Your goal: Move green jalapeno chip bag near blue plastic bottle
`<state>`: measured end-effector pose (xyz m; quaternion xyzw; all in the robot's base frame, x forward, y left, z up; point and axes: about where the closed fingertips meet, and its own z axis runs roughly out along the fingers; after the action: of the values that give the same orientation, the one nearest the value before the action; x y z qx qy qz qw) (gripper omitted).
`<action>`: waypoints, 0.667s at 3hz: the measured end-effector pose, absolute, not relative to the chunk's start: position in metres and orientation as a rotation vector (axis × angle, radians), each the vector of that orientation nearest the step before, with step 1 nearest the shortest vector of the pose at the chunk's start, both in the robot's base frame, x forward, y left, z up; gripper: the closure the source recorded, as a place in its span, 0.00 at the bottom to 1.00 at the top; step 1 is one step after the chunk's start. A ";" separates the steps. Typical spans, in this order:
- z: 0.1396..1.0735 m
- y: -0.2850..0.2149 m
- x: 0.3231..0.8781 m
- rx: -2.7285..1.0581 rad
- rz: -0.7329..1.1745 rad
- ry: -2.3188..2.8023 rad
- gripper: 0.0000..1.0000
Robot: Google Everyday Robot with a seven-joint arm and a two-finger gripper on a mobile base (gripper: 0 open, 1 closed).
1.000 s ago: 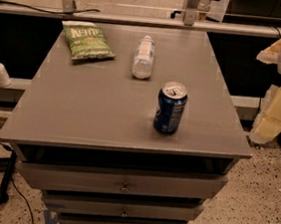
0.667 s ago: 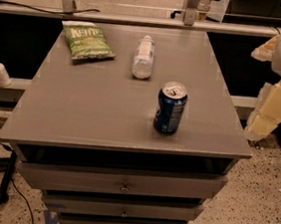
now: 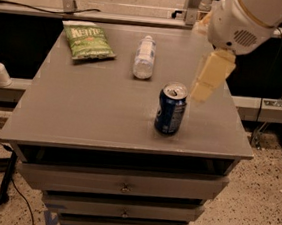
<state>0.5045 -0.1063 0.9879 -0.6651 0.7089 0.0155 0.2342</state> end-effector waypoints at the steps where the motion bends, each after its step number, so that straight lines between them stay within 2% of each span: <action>1: 1.004 -0.054 0.548 -1.835 0.111 1.835 0.00; 2: 1.020 -0.002 0.582 -1.774 0.184 1.732 0.00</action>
Offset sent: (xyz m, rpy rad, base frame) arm 0.1160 0.1622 0.0518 0.3339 -0.1317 0.1351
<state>0.5818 -0.0020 1.0196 -0.6757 0.6596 0.0700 0.3218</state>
